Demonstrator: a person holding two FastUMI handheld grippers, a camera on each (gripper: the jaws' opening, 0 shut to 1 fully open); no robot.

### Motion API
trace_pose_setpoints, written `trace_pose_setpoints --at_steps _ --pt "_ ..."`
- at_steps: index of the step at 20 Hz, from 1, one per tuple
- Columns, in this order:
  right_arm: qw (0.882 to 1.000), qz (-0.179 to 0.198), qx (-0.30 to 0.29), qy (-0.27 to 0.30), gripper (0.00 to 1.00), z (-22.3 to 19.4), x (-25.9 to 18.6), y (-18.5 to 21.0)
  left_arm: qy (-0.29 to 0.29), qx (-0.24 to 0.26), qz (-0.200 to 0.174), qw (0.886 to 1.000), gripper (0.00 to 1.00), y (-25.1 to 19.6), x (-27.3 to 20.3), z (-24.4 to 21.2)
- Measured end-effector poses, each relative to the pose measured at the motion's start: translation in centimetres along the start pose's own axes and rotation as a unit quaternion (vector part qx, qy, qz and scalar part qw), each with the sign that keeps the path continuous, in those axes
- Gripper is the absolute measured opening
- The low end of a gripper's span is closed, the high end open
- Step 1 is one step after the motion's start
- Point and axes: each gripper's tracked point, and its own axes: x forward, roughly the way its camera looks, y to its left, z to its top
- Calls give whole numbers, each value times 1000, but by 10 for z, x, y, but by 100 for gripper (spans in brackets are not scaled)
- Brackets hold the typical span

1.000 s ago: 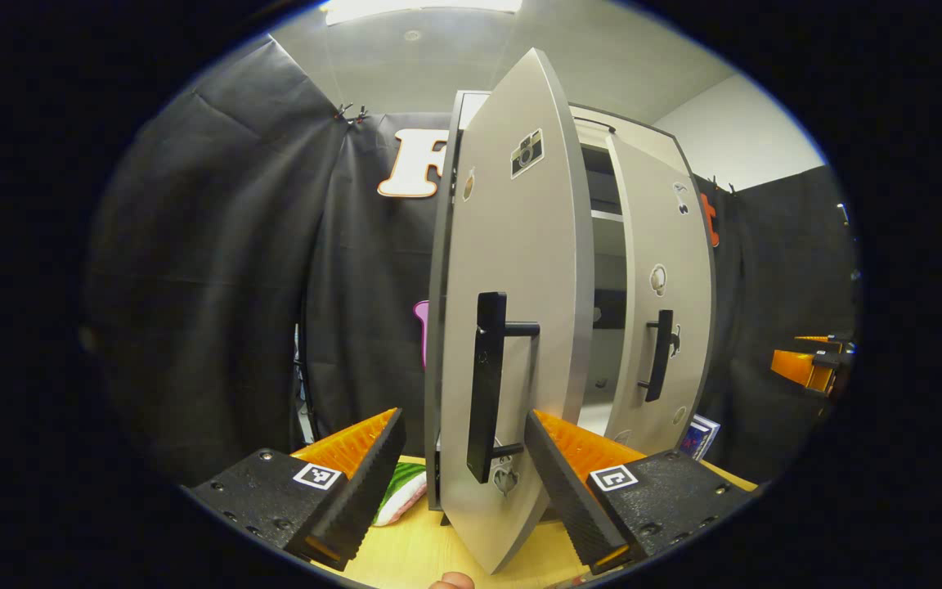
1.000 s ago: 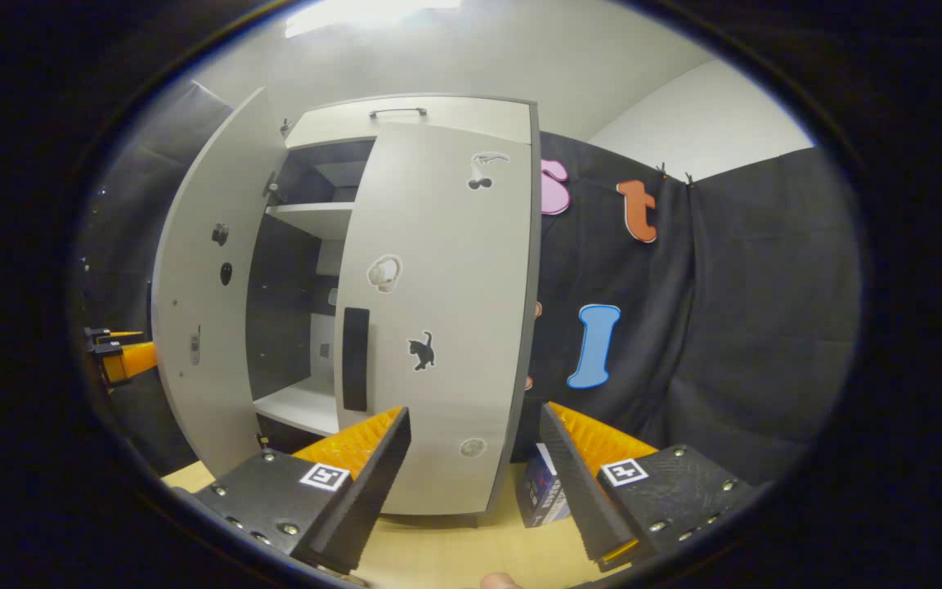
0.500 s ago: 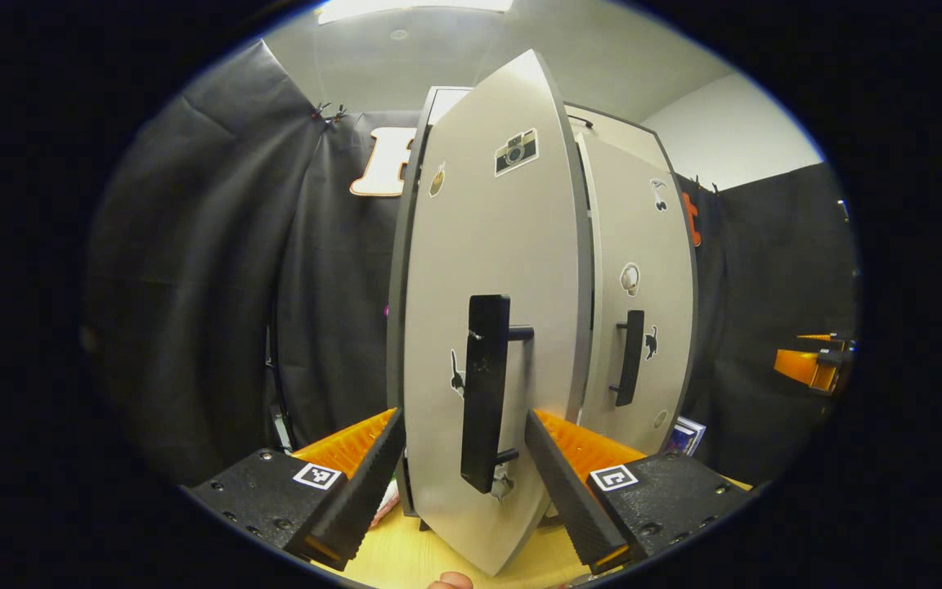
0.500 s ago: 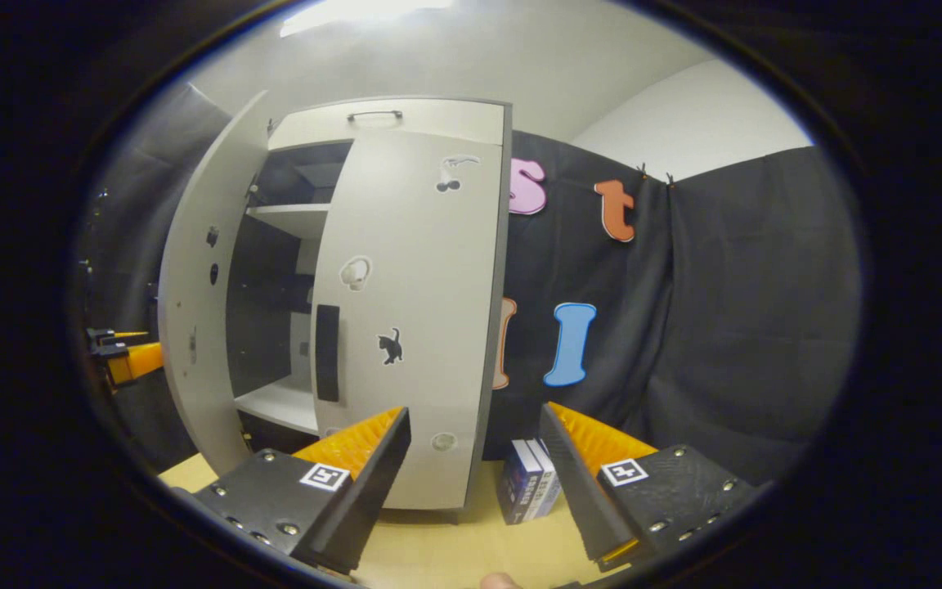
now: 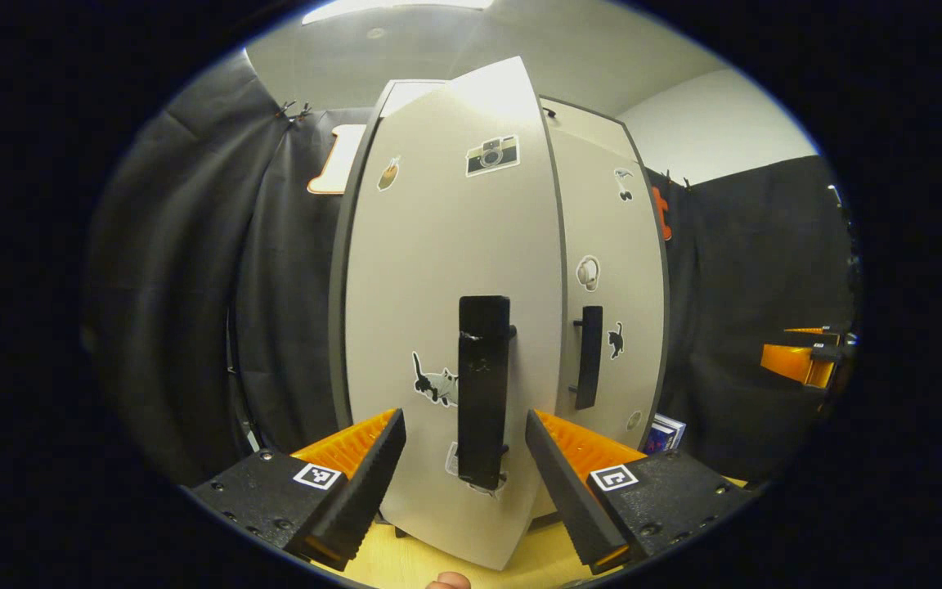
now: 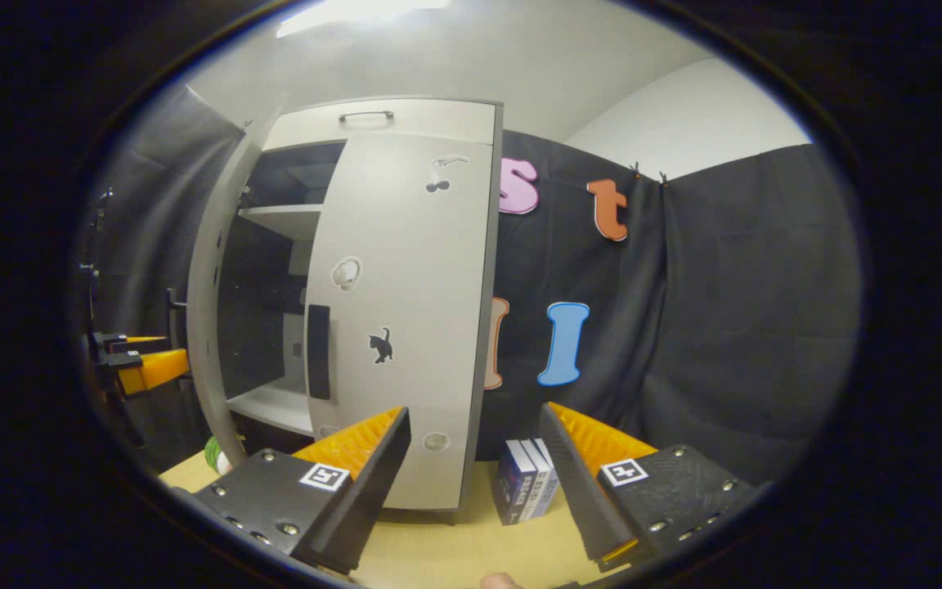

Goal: Grasp the bottle in the cabinet with the left hand and place it on the coaster, then close the right door with the right hand and the left door with the left hand.

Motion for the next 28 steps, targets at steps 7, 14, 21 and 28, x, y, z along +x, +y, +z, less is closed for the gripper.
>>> trace_pose_setpoints --at_steps 7,14,21,28 --pt "1000 -7 9 6 96 -7 -3 -11 4 -14 -10 1000 95 -7 17 -4" --pt "1000 -6 12 6 93 -8 1 -10 6 -15 -13 1000 95 -7 30 -5" --pt "1000 8 13 7 94 -8 2 -7 13 -19 -9 1000 90 -14 36 -8" --pt "999 32 21 -18 94 29 0 -1 -33 0 20 999 92 -27 16 65"
